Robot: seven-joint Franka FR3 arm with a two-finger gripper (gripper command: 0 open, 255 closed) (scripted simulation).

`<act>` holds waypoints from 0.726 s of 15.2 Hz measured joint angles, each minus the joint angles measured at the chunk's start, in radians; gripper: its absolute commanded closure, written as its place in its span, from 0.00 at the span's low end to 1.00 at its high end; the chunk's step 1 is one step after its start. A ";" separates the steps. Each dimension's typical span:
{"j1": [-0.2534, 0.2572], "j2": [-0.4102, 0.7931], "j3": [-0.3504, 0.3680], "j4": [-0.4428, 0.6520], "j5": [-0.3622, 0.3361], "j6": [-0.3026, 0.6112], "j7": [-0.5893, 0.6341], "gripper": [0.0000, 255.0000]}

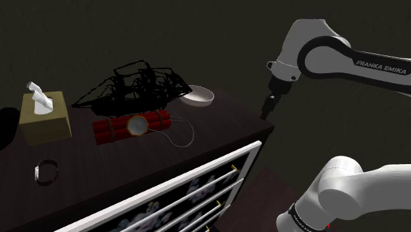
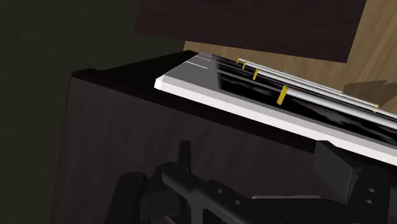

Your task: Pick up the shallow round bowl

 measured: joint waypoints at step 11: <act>-0.001 0.359 0.095 0.240 0.007 0.104 0.148 0.00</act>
